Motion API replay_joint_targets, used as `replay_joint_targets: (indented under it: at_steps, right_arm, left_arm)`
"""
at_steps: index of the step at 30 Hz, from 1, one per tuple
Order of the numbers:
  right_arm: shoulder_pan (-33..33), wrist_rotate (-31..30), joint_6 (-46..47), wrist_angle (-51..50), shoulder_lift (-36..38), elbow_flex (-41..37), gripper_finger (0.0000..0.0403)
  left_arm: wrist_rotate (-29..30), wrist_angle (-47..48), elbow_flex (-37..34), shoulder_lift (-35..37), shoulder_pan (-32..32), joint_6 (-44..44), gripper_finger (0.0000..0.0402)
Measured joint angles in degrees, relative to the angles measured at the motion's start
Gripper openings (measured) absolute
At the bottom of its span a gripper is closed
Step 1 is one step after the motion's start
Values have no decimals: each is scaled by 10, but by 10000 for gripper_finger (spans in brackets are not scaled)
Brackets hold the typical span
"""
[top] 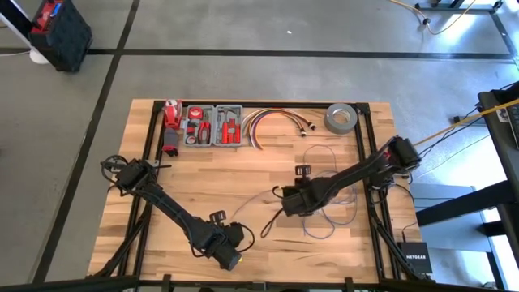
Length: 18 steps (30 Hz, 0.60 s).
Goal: Coil cords
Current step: Uncoil the blue wire into the black spool
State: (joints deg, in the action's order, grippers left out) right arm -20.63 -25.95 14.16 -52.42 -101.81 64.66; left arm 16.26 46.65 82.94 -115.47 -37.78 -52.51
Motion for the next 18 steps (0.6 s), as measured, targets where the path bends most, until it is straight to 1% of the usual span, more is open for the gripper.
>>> replay_joint_targets:
  at_steps: [2, 4, 7, 8, 10, 12, 14, 18]
  right_arm:
    - [-4, 6, -6, 50, 17, 0, 117]
    - [-7, 13, -43, 139, 26, -4, 141]
    - [-11, 46, -128, 316, 22, -28, 170]
    - [-12, 63, -158, 392, 16, -40, 177]
    - [-8, 101, -216, 526, 0, -67, 187]
    - [0, 107, -250, 643, -26, -88, 191]
    - [14, 107, -266, 719, -60, -94, 192]
    - [49, 128, -273, 797, -122, -89, 192]
  left_arm:
    - [0, -1, 0, 0, 0, 0, 40]
    - [0, -1, 0, 0, 0, 0, 40]
    - [1, -3, 0, 0, 0, 0, 40]
    - [1, -4, 0, 0, 0, 0, 40]
    - [1, -5, 0, 0, 0, 0, 40]
    - [2, -6, 0, 0, 0, 5, 40]
    - [2, -7, -1, 0, 0, 9, 40]
    - [2, -9, 0, 0, 0, 9, 40]
